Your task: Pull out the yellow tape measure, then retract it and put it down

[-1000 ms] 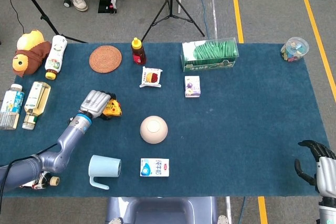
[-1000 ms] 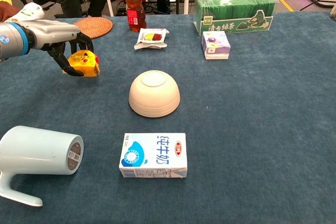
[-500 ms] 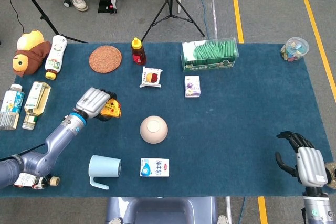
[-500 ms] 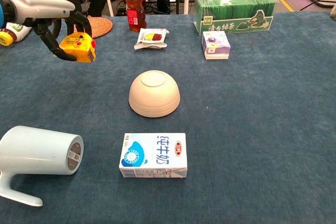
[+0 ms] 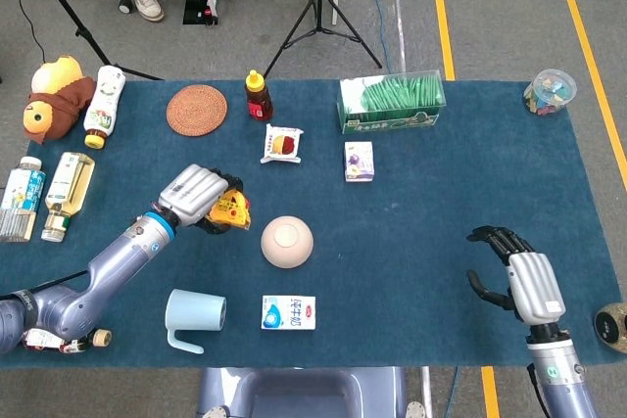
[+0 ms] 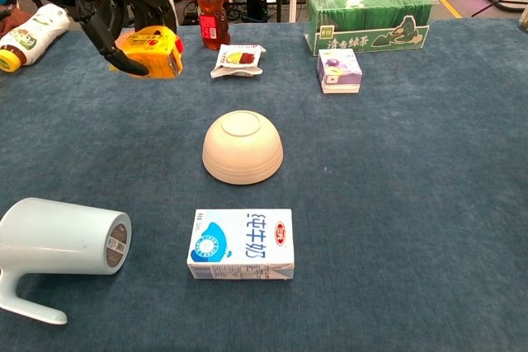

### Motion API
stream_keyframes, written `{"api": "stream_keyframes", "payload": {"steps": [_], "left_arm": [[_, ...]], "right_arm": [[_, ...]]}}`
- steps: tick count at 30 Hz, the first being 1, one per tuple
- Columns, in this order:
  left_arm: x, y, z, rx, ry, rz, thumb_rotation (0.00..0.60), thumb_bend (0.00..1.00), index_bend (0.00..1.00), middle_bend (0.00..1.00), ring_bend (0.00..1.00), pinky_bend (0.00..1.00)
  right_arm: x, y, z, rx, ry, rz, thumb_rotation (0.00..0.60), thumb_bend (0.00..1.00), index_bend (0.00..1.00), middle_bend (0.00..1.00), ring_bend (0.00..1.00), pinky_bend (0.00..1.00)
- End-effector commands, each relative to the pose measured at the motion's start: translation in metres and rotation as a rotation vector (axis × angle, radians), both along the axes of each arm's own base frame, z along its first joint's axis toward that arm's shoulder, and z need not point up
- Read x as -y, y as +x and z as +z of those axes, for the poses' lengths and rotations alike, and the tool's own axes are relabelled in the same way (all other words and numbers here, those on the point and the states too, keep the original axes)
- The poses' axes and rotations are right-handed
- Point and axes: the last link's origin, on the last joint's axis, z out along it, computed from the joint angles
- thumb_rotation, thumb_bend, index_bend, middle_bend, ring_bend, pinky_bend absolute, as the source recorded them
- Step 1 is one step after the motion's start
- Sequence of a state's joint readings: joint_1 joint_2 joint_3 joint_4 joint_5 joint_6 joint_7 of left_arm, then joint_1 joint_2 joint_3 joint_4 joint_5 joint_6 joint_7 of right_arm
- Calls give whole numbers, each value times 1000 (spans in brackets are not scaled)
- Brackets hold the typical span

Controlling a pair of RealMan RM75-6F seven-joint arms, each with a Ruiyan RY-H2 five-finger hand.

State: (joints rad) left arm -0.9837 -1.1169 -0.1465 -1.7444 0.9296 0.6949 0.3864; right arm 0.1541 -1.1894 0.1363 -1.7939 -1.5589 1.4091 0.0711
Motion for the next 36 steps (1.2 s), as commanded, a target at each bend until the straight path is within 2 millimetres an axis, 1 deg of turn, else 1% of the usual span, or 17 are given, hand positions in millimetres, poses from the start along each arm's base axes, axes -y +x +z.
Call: {"api": "stream_keyframes", "payload": {"steps": [1, 6, 8, 12, 16, 22, 23, 26, 30, 36], "left_arm": [[1, 12, -1, -3, -17, -12, 505, 326, 553, 400, 333, 433], [0, 26, -6, -9, -35, -22, 504, 325, 554, 401, 333, 433], [-1, 36, -10, -4, -45, -28, 505, 325, 555, 403, 333, 433], [-3, 43, -15, -4, -53, -18, 501, 325, 561, 408, 333, 433], [-5, 50, -21, -4, -65, -8, 495, 326, 562, 409, 333, 433], [-9, 64, -28, -4, -72, -13, 502, 325, 562, 409, 333, 433], [-10, 72, -32, -6, -79, -31, 501, 325, 562, 410, 333, 433], [-13, 85, -42, -19, -102, -44, 500, 324, 562, 411, 333, 433], [-15, 100, -52, -26, -119, -58, 501, 325, 563, 410, 333, 433], [-18, 119, -64, -34, -126, -68, 498, 325, 562, 411, 333, 433]], "right_arm": [[7, 9, -6, 20, 18, 19, 589, 339, 302, 289, 250, 327], [14, 21, -17, 43, 48, 43, 584, 284, 299, 289, 255, 332], [20, 32, -25, 73, 63, 65, 585, 264, 298, 292, 258, 337], [27, 43, -34, 98, 75, 84, 584, 219, 298, 296, 269, 349], [34, 54, -44, 127, 77, 91, 587, 215, 296, 302, 277, 349], [45, 67, -60, 163, 72, 77, 586, 210, 279, 302, 281, 340], [49, 72, -65, 179, 78, 74, 584, 207, 274, 301, 281, 339], [56, 80, -72, 191, 60, 60, 584, 201, 254, 290, 279, 335], [60, 85, -77, 196, 44, 42, 587, 200, 216, 262, 267, 324], [64, 88, -83, 190, 40, 10, 587, 199, 140, 198, 217, 281]]}}
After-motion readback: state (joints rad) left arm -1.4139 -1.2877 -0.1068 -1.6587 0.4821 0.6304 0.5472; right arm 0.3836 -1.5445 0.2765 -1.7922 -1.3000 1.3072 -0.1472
